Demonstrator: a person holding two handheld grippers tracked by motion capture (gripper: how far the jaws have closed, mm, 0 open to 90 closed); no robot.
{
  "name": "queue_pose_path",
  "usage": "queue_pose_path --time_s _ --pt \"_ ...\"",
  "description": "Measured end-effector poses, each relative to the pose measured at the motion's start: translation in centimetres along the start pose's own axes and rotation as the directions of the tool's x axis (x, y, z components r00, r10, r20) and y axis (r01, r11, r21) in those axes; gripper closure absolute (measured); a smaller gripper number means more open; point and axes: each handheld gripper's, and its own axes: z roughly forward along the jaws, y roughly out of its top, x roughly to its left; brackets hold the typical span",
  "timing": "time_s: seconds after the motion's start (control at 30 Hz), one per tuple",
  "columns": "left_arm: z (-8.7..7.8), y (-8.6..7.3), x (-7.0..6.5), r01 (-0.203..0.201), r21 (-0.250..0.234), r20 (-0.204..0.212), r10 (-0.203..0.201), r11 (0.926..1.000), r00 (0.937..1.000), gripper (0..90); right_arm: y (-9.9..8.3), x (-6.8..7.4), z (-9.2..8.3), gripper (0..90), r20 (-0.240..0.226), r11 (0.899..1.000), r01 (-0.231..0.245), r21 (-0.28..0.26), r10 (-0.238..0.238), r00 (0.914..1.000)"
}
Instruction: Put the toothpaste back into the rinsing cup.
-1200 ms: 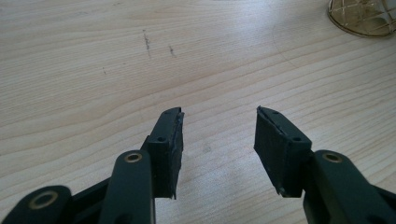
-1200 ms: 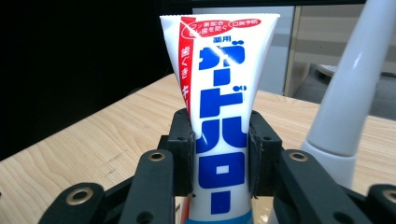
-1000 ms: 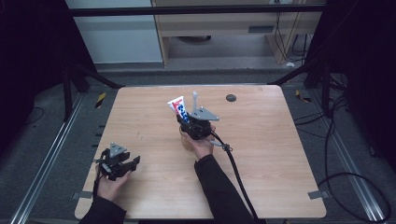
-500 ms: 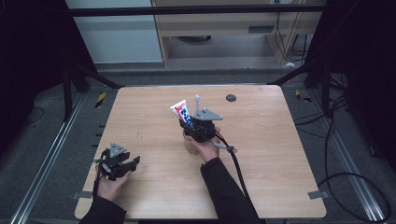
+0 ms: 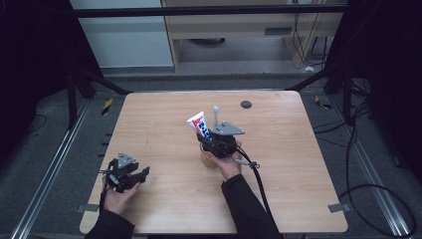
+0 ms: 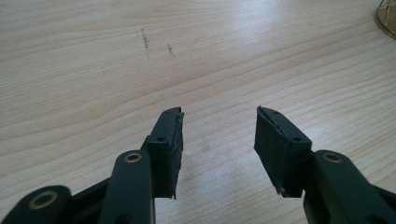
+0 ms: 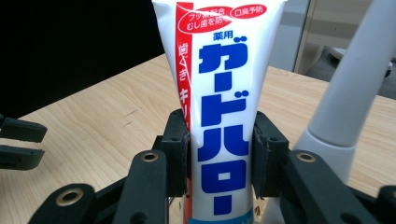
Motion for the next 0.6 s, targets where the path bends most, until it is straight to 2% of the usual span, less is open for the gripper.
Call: queue_pose_path --time_s 0.17,0.43,0.47,0.6 --pt "0.0 0.0 0.0 0.000 0.000 0.000 0.000 1.0000 1.0000 51.1 -0.1 0.0 -0.4 62.3 -0.004 1.000 0.010 0.013 -0.010 0.9999" --pt "0.0 0.0 0.0 -0.003 0.004 0.001 0.003 1.0000 1.0000 51.1 0.1 0.2 -1.2 56.6 -0.016 0.995 0.010 0.095 -0.008 0.9998" --pt "0.1 0.0 0.0 -0.002 0.005 0.000 0.002 1.0000 1.0000 51.0 0.0 0.2 -1.3 55.9 -0.020 0.994 -0.005 0.113 0.007 0.9998" --pt "0.1 0.0 0.0 -0.002 0.007 -0.001 0.002 1.0000 1.0000 51.1 -0.6 -0.1 -1.4 51.1 -0.020 0.986 -0.004 0.169 0.008 0.9998"
